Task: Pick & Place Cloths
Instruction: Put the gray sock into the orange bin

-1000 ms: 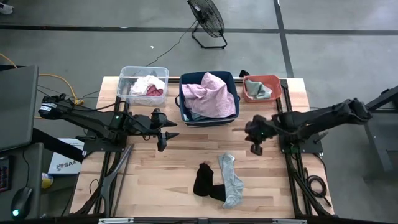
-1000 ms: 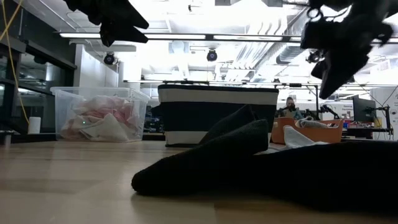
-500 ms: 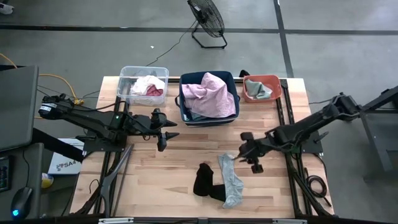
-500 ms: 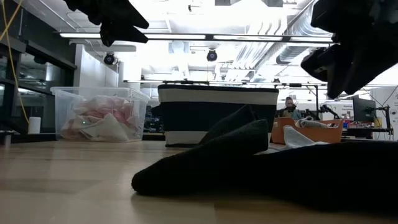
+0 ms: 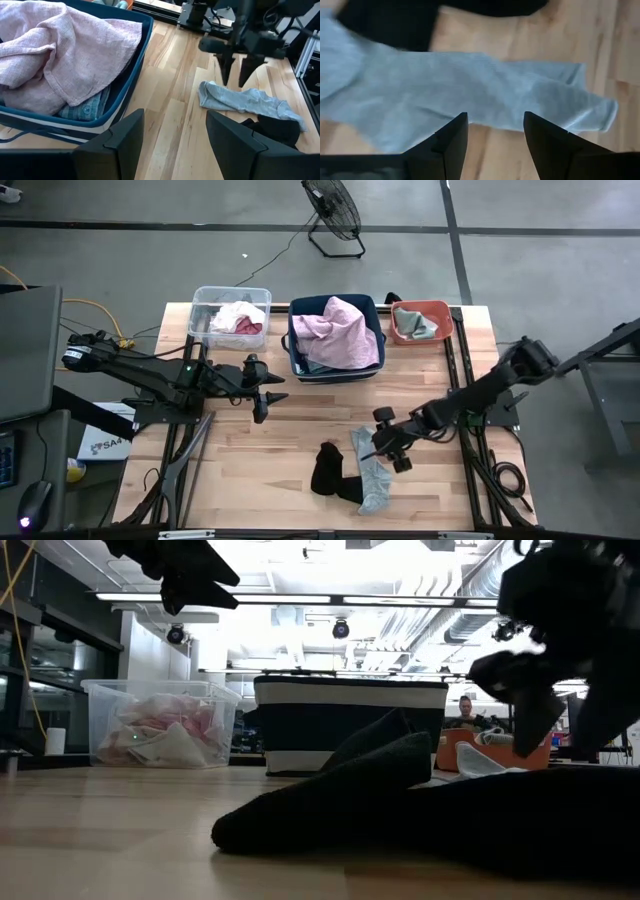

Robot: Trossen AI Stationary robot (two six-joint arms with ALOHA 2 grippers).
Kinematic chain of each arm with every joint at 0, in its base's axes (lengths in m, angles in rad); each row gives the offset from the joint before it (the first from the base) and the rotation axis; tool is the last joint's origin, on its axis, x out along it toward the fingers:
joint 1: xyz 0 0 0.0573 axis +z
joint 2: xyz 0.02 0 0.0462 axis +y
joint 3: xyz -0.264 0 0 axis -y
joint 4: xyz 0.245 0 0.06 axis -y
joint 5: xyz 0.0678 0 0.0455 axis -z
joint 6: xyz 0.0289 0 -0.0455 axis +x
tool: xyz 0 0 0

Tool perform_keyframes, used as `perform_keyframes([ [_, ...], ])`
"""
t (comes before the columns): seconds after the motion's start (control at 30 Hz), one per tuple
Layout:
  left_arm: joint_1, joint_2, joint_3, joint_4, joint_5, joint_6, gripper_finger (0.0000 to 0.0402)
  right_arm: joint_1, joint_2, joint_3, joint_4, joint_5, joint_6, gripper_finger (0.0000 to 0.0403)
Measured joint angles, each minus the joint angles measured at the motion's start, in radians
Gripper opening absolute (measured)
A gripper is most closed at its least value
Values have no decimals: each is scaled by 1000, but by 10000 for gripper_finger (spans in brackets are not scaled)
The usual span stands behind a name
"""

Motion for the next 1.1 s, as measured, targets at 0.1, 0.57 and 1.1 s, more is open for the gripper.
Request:
perform_keyframes([
  [0.1, 0, 0, 0, 0, 0, -6, 207, -1, 42, 0, 31, 30, -25, 184],
  [0.57, 0, 0, 0, -2, 0, -21, 207, -23, 151, 2, 116, 43, -93, 178],
  [1.1, 0, 0, 0, -2, 0, -47, 207, -37, 164, 3, 89, 5, -65, 17],
])
